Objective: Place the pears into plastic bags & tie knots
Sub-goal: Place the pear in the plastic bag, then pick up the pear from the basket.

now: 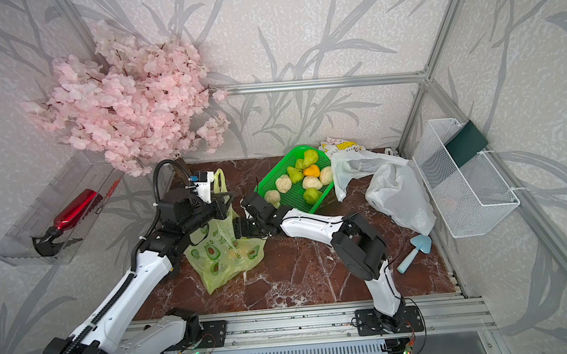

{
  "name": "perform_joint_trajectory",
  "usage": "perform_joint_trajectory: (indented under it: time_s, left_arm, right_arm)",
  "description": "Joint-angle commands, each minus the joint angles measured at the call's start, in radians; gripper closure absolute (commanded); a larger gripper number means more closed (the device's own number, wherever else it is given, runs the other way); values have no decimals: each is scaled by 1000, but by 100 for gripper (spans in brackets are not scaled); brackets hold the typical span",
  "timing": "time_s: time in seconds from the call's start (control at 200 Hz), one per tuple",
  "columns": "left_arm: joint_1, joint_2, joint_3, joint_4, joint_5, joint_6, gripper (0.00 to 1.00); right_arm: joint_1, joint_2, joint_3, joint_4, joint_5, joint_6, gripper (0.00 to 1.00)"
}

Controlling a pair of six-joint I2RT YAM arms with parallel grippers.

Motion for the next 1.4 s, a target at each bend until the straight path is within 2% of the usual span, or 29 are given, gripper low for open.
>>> perform_joint_trajectory:
  time_s: [0.0, 0.06, 0.16, 0.29, 0.46, 0.57, 0.65, 0.81, 0.955, 1.065, 1.18, 1.335, 1.394]
  left_arm:
    - [2, 0, -10, 43, -2, -4, 100]
    - [3, -1, -11, 41, -9, 4, 100]
    - [7, -4, -12, 34, -17, 19, 100]
    - [8, -3, -12, 25, -26, 35, 100]
    - [8, 2, -6, 23, -15, 30, 100]
    - [8, 0, -7, 28, -1, 21, 100]
    - [7, -1, -5, 28, 7, 16, 100]
    - [7, -9, -10, 14, 7, 21, 100]
    - [5, -9, -16, 15, 10, 18, 100]
    - [4, -6, -14, 22, 14, 15, 100]
    - [3, -9, -10, 18, 11, 18, 100]
    - [3, -12, -9, 8, 9, 29, 100]
    - [3, -14, -11, 8, 8, 29, 100]
  right_arm:
    - [-1, -61, 49, -65, -71, -62, 17]
    - [-11, -98, 48, -98, -97, -91, 14]
    - [-44, -171, 7, -119, -112, -110, 14]
    - [-123, -248, -44, -117, -97, -119, 22]
    - [-241, -267, -68, -105, 26, -87, 29]
    - [-322, -175, -30, -172, 196, -54, 22]
    - [-354, -65, 32, -203, 227, -36, 19]
    - [-357, 104, 146, -164, 197, -2, 17]
    - [-343, 258, 324, -246, 188, -36, 16]
    - [-341, 340, 385, -252, 166, -27, 16]
    - [-341, 358, 396, -248, 177, -23, 24]
    - [-345, 265, 316, -158, 178, -63, 47]
    - [-347, 206, 270, -130, 179, -87, 53]
